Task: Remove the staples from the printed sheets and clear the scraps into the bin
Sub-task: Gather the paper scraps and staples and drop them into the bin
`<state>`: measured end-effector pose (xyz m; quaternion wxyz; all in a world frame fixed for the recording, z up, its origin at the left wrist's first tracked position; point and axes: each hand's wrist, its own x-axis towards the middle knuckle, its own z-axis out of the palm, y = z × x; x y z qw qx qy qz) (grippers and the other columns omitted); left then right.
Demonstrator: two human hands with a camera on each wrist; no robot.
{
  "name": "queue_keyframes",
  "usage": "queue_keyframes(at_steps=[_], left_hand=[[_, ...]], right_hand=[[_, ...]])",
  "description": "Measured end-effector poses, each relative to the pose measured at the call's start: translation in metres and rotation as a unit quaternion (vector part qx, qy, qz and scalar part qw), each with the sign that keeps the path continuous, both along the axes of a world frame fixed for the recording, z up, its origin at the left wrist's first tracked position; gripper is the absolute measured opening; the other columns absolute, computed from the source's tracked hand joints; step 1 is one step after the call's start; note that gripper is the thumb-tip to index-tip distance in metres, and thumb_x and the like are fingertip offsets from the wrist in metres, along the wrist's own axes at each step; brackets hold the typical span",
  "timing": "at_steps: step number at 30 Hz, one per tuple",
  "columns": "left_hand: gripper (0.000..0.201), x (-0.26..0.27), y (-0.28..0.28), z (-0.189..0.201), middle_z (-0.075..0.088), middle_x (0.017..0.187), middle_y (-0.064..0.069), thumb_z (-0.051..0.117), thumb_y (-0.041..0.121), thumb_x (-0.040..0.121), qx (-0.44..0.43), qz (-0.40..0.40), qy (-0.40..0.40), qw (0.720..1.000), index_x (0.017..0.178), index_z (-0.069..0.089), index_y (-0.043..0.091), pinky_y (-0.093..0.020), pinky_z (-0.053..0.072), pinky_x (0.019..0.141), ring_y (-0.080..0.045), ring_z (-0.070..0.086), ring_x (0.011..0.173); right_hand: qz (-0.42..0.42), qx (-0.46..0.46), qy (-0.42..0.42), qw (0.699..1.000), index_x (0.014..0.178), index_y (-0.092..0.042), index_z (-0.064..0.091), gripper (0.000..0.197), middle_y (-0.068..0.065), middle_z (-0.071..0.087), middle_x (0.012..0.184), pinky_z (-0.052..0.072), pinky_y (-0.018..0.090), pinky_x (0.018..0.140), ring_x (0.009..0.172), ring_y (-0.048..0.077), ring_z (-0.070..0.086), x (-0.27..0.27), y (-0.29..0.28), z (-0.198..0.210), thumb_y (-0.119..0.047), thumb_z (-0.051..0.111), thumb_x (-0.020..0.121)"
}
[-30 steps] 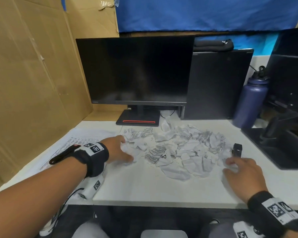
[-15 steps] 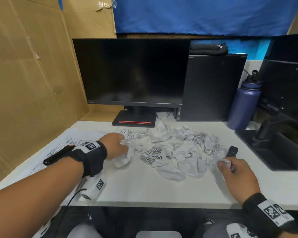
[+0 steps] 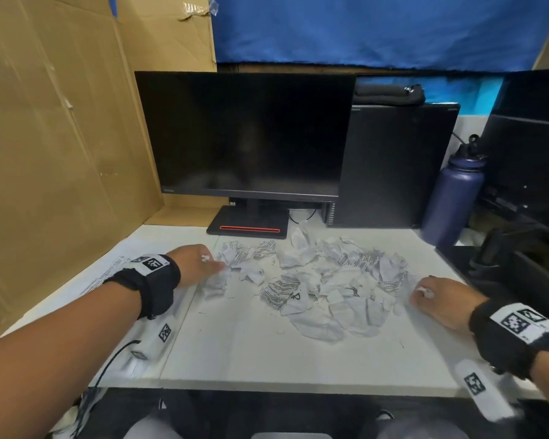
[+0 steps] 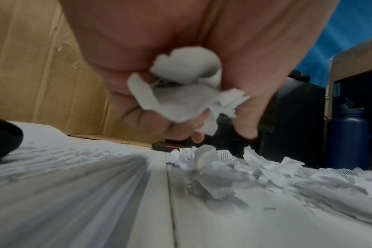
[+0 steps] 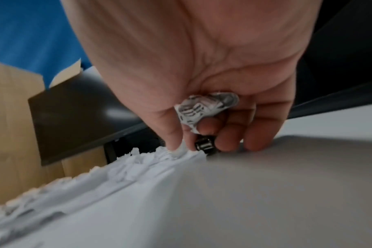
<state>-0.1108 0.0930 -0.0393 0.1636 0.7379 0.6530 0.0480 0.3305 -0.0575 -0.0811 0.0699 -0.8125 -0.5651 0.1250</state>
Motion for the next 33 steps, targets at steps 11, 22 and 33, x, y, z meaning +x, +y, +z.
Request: queue_keyframes(at_steps=[11,22,33], left_hand=[[0.062,0.022,-0.004,-0.004,0.058,0.139,0.001,0.056,0.066,0.088,-0.033,-0.054,0.160,0.985,0.135,0.057,0.025,-0.033,0.044,0.101,-0.022,0.056,0.123],[0.012,0.018,0.012,0.017,0.071,0.075,-0.007,0.070,0.024,0.075,-0.012,0.022,-0.068,0.997,0.072,0.060,0.017,-0.026,0.045,0.064,-0.022,0.060,0.073],[0.029,0.028,0.052,0.022,0.067,0.115,-0.007,0.061,0.029,0.097,0.054,0.000,0.021,0.998,0.124,0.061,0.020,-0.033,0.052,0.084,-0.026,0.065,0.103]], right_hand=[[0.029,-0.003,-0.078,0.996,0.092,-0.029,0.068,0.010,-0.003,0.070,0.097,0.049,0.028,0.085,0.093,0.021,0.065,-0.001,0.006,0.032,-0.023,0.061,0.087],[0.058,-0.083,-0.200,0.975,0.123,-0.048,0.058,0.054,-0.004,0.048,0.109,0.053,0.028,0.081,0.095,0.018,0.058,-0.019,0.073,0.044,-0.041,0.075,0.072],[0.081,-0.034,-0.156,0.984,0.101,-0.028,0.056,0.008,-0.004,0.058,0.100,0.039,0.022,0.066,0.087,0.017,0.054,-0.014,0.087,0.051,-0.028,0.055,0.093]])
